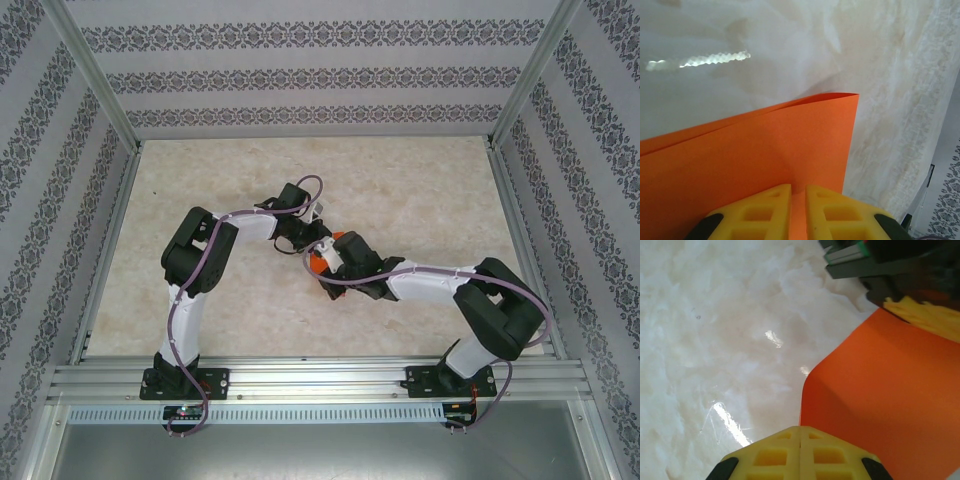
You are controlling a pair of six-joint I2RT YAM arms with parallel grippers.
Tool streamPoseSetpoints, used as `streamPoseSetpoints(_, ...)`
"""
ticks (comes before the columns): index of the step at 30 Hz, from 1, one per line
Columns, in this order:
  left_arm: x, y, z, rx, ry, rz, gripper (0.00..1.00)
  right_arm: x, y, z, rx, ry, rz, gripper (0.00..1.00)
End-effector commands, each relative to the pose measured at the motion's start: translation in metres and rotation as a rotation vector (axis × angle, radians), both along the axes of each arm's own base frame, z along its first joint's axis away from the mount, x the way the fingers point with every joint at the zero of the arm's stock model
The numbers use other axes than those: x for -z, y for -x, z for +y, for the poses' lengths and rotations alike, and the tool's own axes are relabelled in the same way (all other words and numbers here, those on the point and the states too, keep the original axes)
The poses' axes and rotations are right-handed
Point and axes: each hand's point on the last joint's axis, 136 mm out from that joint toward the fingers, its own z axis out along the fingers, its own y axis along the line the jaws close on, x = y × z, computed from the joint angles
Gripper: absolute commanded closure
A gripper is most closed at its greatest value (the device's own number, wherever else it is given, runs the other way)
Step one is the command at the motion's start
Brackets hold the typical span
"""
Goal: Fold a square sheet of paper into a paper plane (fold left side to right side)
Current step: Third fold the triangle at the center of the table.
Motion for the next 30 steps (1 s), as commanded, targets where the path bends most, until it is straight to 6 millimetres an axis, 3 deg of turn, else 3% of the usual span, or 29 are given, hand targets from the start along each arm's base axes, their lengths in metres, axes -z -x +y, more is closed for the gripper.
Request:
streamPoseSetpoints(1,0.034,0.015,0.008,0.019,-0.099,0.051,0.83,-0.012,-0.002,0.004,0.015,-0.095,0.041,1.00)
streamPoseSetpoints(13,0.034,0.017,0.005,0.027,-0.102,0.049,0.84,0.002,-0.024,-0.015,0.123,-0.127,0.156,1.00)
streamPoseSetpoints(30,0.036,0.021,0.003,0.033,-0.106,0.057,0.84,0.017,-0.040,-0.035,0.229,-0.097,0.200,1.00)
